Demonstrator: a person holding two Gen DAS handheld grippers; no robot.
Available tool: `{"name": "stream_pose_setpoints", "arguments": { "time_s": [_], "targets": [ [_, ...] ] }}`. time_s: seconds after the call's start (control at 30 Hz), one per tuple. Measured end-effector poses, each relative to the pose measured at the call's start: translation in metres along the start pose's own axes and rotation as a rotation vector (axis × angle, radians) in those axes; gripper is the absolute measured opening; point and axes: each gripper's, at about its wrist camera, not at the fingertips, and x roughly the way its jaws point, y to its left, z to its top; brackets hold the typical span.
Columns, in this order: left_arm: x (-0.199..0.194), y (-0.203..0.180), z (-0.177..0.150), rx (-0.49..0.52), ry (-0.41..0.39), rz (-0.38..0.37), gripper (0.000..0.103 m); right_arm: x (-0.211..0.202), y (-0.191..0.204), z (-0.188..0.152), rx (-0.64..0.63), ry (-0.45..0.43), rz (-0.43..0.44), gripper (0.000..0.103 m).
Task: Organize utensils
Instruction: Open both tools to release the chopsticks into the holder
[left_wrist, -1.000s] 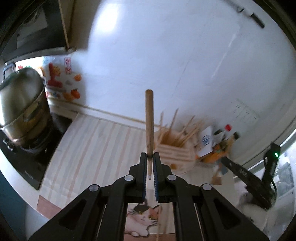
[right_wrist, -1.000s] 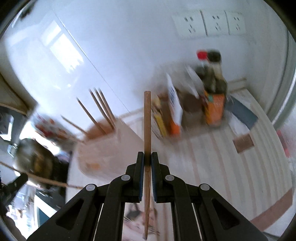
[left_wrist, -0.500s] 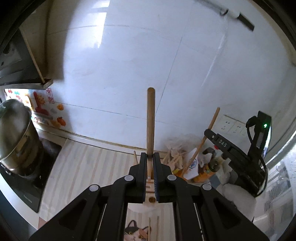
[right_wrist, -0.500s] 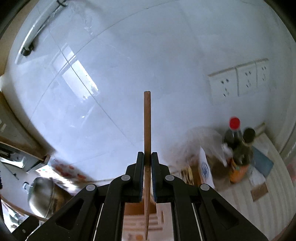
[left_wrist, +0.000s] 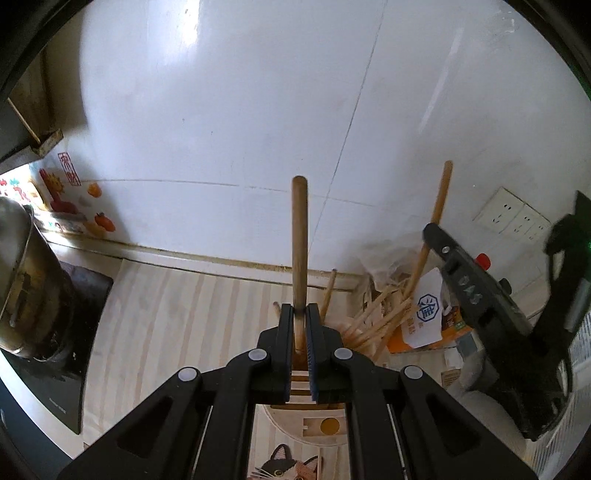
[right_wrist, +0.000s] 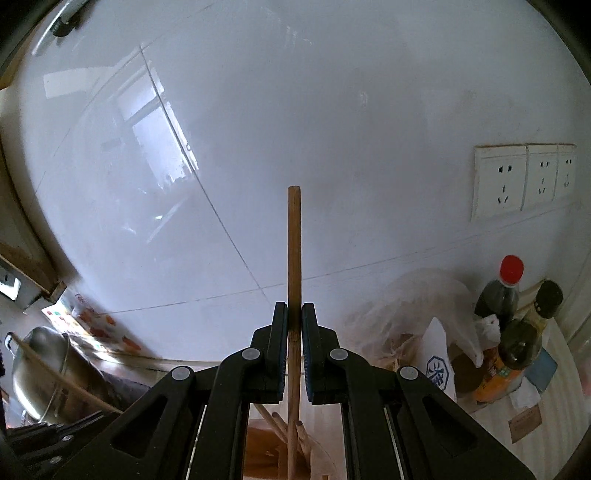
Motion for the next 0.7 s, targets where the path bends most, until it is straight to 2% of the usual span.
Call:
{"name": "stream_pose_setpoints", "arguments": {
  "time_s": [0.17,0.3,0.47,0.57,0.6,0.63,0.67,0.7],
  "targets": [
    [0.006,0.008,-0.002,-0.026,0.017,-0.012,0.004,-0.012,-0.008,0.0,0.029,-0.086,0.026,0.008],
    [0.011,0.011,-0.001,-0.03,0.03,-0.016,0.004,-0.02,-0.002,-0.002,-0.003,-0.138,0.032,0.008],
    [0.007,0.012,-0.005,-0.038,0.031,-0.019,0.007,-0.017,0.0,-0.02,-0.062,-0.117,0.031,0.008],
    [-0.004,0.009,-0.007,-0.034,0.002,0.0,0.011,-0.014,-0.005,-0.031,-0.061,-0.077,0.042,0.008],
    [-0.01,0.008,-0.008,-0.032,-0.015,0.022,0.018,-0.016,-0.006,-0.034,-0.058,-0.071,0.042,0.008],
    [-0.015,0.008,-0.008,-0.03,-0.029,0.037,0.038,-0.019,-0.008,-0.037,-0.055,-0.067,0.047,0.008],
    [-0.023,0.008,-0.009,-0.032,-0.051,0.047,0.051,-0.022,-0.01,-0.039,-0.056,-0.057,0.046,0.011],
    [-0.029,0.009,-0.009,-0.038,-0.072,0.05,0.073,-0.025,-0.011,-0.041,-0.052,-0.049,0.045,0.015]
  ]
}}
